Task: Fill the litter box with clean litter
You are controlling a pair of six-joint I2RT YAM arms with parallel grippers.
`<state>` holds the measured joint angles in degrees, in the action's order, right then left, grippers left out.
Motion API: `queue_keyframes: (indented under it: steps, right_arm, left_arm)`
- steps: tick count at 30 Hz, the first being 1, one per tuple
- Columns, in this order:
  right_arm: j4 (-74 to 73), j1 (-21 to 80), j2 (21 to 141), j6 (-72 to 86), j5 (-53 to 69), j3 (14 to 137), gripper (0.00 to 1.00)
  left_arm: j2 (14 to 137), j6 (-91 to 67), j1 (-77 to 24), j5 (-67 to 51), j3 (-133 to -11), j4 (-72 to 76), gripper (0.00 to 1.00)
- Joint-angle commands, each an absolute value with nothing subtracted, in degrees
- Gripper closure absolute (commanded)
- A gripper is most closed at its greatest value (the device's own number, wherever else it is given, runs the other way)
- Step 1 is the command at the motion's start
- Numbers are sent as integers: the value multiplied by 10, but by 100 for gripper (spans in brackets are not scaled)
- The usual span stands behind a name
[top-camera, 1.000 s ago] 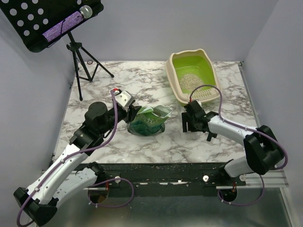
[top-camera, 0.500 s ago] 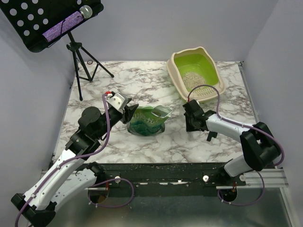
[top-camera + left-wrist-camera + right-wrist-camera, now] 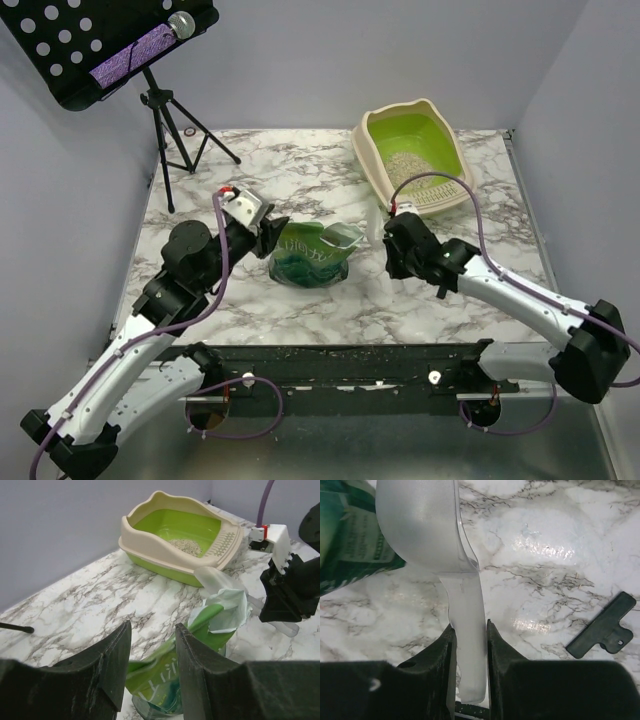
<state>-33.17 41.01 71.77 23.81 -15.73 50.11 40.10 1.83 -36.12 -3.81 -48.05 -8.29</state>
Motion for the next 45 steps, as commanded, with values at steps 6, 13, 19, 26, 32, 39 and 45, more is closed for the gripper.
queue_keyframes:
  steps: [6, 13, 19, 26, 32, 39, 45]
  right_arm:
    - [-496, 511, 651, 206, -319, 648, 100]
    - [-436, 612, 653, 26, -499, 701, 100]
    - [-171, 702, 613, -255, -595, 622, 100]
    - [-24, 771, 562, -431, -549, 575, 100]
    - [24, 802, 567, -497, -540, 569, 100]
    - [66, 810, 578, -570, -575, 547, 100]
    - [172, 813, 572, -662, -606, 501, 100]
  left_arm:
    - [487, -79, -363, -18, -728, -277, 52]
    - [576, -200, -363, -52, -945, -447, 57]
    - [616, -262, -363, -134, -1020, -511, 63]
    - [627, -276, -362, -190, -1010, -531, 62]
    - [630, -290, -362, -214, -990, -520, 62]
    - [621, -295, -362, -214, -991, -518, 61]
    - [608, -302, -361, -220, -998, -528, 61]
